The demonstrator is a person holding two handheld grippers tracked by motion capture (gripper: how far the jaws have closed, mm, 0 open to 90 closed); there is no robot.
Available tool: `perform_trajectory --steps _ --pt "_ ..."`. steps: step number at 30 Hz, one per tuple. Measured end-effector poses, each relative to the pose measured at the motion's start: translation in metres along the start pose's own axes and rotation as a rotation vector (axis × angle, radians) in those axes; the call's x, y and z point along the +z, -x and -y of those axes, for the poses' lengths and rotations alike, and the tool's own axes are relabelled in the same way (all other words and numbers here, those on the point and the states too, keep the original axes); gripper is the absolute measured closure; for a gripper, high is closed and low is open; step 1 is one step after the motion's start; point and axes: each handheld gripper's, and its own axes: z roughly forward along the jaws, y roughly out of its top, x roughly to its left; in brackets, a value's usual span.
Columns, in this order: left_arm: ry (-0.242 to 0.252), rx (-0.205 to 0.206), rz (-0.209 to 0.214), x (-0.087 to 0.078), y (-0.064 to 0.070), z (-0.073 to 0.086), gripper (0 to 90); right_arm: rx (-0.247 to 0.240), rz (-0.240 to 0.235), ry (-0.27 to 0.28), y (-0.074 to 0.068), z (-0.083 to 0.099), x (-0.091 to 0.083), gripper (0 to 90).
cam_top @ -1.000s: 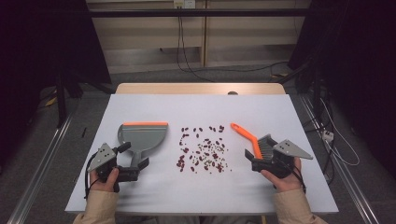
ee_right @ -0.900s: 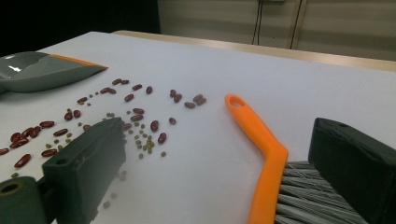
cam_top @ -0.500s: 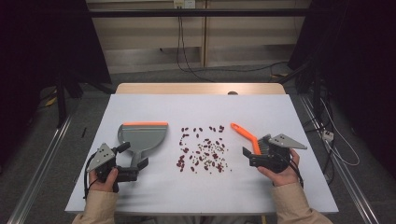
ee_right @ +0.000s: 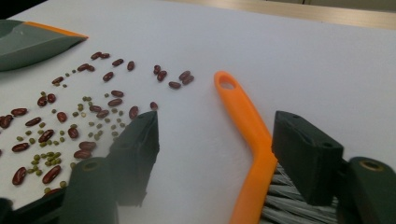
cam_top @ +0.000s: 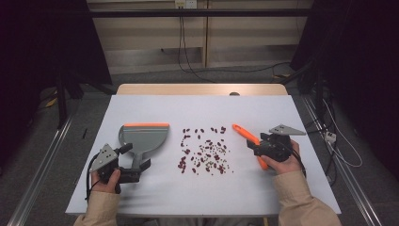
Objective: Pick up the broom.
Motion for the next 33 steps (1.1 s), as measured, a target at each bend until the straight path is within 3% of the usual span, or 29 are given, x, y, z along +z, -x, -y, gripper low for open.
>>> perform_trajectory --steps 5,6,9,11,16,18,22,33 --pt "0.005 -0.001 0.001 0.001 0.002 -0.001 3.2 -0.015 0.021 -0.047 0.006 -0.008 0.006 41.4" --pt "0.002 0.002 0.002 0.001 0.002 -0.001 3.1 -0.015 0.036 -0.082 0.009 -0.012 0.008 42.8" --pt "0.002 0.002 0.0 0.001 0.001 -0.001 3.1 -0.005 0.02 -0.102 0.013 -0.015 0.012 46.4" --pt "0.002 0.003 0.0 0.001 0.001 -0.001 3.1 -0.008 0.039 -0.161 0.018 -0.017 0.018 46.2" --pt "-0.002 0.006 0.003 0.001 0.002 -0.001 3.1 -0.009 0.068 -0.205 0.021 -0.021 0.026 48.1" --pt "0.0 -0.001 0.002 0.001 0.002 0.0 3.1 0.011 0.057 -0.271 0.024 -0.024 0.033 51.4" --pt "0.0 -0.004 0.001 0.0 0.001 0.0 3.1 0.034 0.068 -0.334 0.027 -0.029 0.039 54.5" --pt "0.0 -0.008 -0.005 -0.005 0.001 0.002 3.1 0.058 0.081 -0.409 0.031 -0.033 0.051 56.2"
